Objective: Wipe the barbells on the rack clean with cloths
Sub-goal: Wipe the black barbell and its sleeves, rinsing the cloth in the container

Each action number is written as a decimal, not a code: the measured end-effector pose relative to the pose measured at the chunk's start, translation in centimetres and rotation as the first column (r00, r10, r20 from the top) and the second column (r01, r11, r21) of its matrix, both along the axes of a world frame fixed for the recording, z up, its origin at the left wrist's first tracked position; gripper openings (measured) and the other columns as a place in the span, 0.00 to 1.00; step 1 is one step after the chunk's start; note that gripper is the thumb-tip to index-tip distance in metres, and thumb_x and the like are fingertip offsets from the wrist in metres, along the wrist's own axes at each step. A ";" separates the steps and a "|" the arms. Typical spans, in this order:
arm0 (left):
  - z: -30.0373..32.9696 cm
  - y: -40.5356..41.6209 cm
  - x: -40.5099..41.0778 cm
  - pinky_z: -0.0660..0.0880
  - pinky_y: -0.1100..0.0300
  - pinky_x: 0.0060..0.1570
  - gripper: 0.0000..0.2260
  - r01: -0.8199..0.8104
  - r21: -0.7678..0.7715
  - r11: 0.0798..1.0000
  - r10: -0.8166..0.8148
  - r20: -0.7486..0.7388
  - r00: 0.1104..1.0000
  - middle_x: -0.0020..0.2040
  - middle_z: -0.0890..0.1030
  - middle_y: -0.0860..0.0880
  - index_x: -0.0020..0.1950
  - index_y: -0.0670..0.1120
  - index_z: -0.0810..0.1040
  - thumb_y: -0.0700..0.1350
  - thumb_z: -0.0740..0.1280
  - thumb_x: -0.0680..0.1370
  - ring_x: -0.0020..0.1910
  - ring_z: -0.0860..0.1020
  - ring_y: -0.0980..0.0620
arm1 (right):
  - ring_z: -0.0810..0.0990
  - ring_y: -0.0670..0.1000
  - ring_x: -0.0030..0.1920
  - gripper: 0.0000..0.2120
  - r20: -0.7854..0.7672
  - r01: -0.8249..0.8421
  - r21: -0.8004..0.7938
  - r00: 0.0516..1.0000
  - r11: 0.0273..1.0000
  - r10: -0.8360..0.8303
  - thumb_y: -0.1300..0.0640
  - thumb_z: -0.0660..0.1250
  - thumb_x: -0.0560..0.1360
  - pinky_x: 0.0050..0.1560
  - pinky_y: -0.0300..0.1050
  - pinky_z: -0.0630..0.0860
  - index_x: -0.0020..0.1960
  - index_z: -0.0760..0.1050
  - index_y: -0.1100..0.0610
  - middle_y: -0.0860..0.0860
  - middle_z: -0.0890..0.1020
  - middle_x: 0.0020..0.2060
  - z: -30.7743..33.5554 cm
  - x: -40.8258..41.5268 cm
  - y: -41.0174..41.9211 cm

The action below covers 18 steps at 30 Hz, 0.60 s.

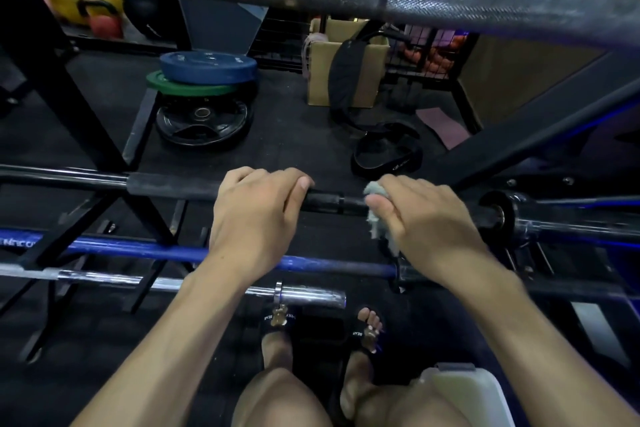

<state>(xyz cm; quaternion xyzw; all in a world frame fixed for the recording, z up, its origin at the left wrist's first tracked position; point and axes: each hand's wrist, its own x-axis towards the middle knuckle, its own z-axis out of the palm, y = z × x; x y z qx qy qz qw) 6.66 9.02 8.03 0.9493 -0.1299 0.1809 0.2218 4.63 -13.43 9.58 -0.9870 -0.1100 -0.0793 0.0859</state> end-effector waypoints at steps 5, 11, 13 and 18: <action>0.1 0.3 -0.2 0.61 0.59 0.59 0.17 0.009 -0.032 0.999 -0.008 0.012 1.000 0.34 0.79 0.57 0.52 0.56 0.81 0.55 0.53 0.84 0.41 0.77 0.52 | 0.76 0.49 0.47 0.25 -0.028 -0.087 0.040 0.996 0.995 0.089 0.35 0.43 0.80 0.46 0.47 0.63 0.57 0.74 0.44 0.42 0.77 0.43 0.6 0.4 0.8; 0.1 0.0 -0.4 0.61 0.58 0.59 0.17 0.005 -0.040 0.999 -0.005 0.008 1.000 0.33 0.77 0.57 0.52 0.56 0.81 0.54 0.53 0.84 0.40 0.77 0.52 | 0.76 0.49 0.47 0.27 -0.011 -0.016 0.022 1.000 1.000 0.016 0.34 0.44 0.79 0.49 0.47 0.65 0.61 0.76 0.43 0.41 0.77 0.44 0.5 -0.8 -2.3; 0.2 -0.2 -0.3 0.60 0.58 0.59 0.17 0.010 -0.048 0.999 -0.009 0.009 1.000 0.34 0.77 0.58 0.52 0.56 0.82 0.54 0.53 0.84 0.40 0.77 0.53 | 0.76 0.48 0.48 0.21 -0.075 -0.025 0.008 0.997 1.000 0.025 0.37 0.46 0.82 0.49 0.48 0.65 0.56 0.75 0.44 0.42 0.78 0.44 0.9 -0.3 -1.3; 0.1 -0.1 -0.4 0.60 0.58 0.58 0.17 0.001 -0.050 0.999 0.000 0.017 1.000 0.33 0.76 0.59 0.52 0.56 0.82 0.54 0.53 0.85 0.40 0.77 0.53 | 0.75 0.53 0.34 0.23 -0.087 0.052 0.115 0.995 0.992 -0.042 0.39 0.45 0.85 0.41 0.53 0.69 0.35 0.62 0.47 0.47 0.74 0.30 1.4 1.2 0.2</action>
